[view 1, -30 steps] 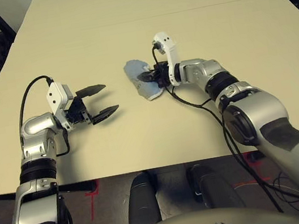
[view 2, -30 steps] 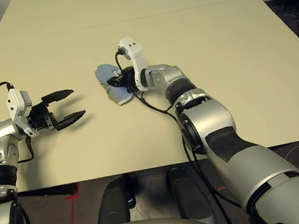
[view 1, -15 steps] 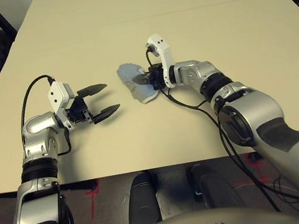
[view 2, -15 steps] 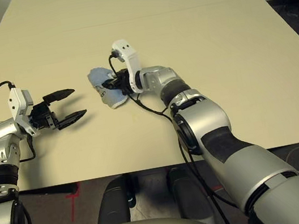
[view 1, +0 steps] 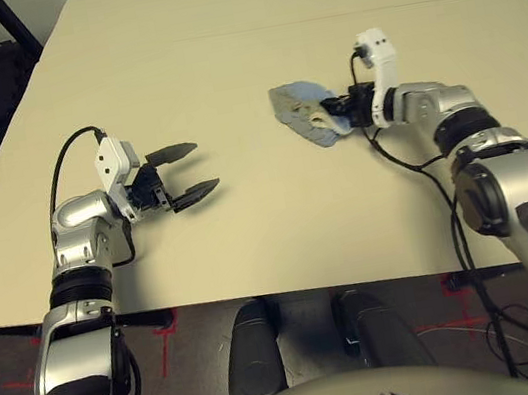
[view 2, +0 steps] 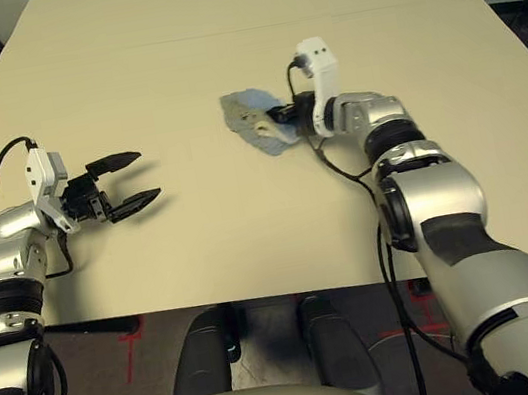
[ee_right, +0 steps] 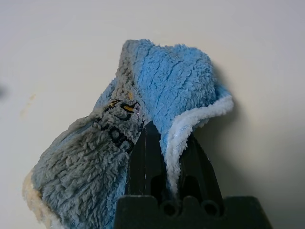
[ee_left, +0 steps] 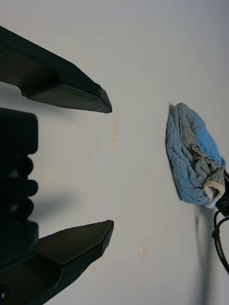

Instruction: Wipe the water off the table with a rag.

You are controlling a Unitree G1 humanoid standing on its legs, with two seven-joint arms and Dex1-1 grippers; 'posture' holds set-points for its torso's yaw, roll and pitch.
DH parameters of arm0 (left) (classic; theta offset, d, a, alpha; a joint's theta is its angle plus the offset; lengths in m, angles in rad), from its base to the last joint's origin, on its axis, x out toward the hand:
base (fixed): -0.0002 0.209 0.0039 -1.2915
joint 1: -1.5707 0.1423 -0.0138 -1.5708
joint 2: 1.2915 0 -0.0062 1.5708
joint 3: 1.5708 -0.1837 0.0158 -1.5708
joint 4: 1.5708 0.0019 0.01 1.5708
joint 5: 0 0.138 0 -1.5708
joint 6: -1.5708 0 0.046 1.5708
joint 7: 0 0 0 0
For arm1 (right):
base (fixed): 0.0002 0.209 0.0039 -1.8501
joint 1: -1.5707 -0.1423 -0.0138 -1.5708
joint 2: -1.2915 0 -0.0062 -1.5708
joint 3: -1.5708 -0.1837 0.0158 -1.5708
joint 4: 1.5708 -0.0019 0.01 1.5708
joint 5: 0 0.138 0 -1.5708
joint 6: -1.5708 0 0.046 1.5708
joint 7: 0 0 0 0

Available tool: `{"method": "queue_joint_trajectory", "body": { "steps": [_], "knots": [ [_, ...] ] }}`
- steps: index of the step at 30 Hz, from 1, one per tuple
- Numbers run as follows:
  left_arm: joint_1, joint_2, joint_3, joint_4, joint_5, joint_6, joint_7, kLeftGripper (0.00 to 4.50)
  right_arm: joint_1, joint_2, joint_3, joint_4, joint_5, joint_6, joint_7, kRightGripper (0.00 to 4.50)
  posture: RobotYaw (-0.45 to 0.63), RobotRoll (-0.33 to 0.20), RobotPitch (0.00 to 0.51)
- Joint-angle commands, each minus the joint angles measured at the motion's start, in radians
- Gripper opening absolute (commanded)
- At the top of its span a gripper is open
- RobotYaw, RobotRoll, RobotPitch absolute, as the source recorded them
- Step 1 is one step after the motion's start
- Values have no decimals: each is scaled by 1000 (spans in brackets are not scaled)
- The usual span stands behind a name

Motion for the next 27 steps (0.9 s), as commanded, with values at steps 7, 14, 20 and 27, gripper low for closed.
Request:
{"method": "queue_joint_trajectory", "body": {
  "steps": [7,14,20,27],
  "knots": [
    [-14,-9,-8,47,21,-18,-17,4500,-9,-23,-92,-99,110,75,51,57,57,0,157],
    [-23,-10,-6,54,26,-20,-11,4500,65,-134,-84,-418,188,321,136,57,65,0,161],
    [-26,-7,-1,47,23,-18,-9,4500,214,-262,-106,-709,259,508,112,56,70,0,169],
    [-31,-7,1,60,25,-25,-10,4500,400,-363,-172,-800,298,568,62,56,53,0,171]
  ]
}}
